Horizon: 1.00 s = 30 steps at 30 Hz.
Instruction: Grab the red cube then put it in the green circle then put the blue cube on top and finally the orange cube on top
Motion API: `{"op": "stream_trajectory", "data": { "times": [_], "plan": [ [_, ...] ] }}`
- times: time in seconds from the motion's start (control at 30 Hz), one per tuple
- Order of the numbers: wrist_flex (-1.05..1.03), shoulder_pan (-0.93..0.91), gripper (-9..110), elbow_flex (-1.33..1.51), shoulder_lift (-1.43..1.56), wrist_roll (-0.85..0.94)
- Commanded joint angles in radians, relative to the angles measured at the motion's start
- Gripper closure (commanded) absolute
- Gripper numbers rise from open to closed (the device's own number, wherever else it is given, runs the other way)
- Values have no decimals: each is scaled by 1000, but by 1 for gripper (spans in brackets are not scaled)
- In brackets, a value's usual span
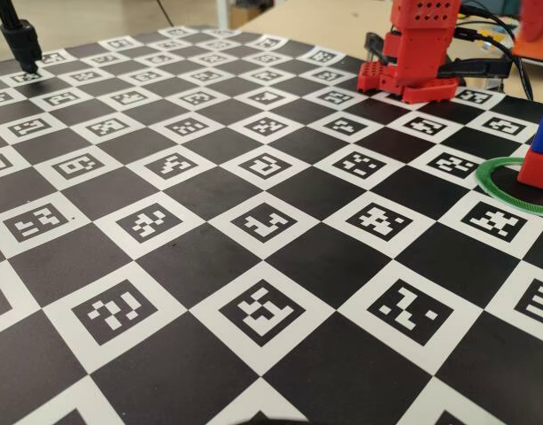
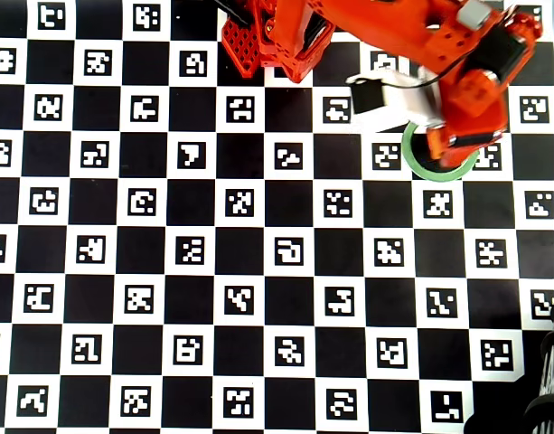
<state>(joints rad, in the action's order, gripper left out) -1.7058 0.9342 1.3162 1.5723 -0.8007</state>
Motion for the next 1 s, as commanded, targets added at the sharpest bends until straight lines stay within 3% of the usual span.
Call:
{"op": "stream_trajectory", "data": {
  "times": [0.0, 0.4, 0.97],
  "plan": [
    [-3, 48, 100, -117, -20, -37],
    [61, 121, 100, -158, -78, -135],
    [75, 84, 100, 78, -12, -132]
  ]
}}
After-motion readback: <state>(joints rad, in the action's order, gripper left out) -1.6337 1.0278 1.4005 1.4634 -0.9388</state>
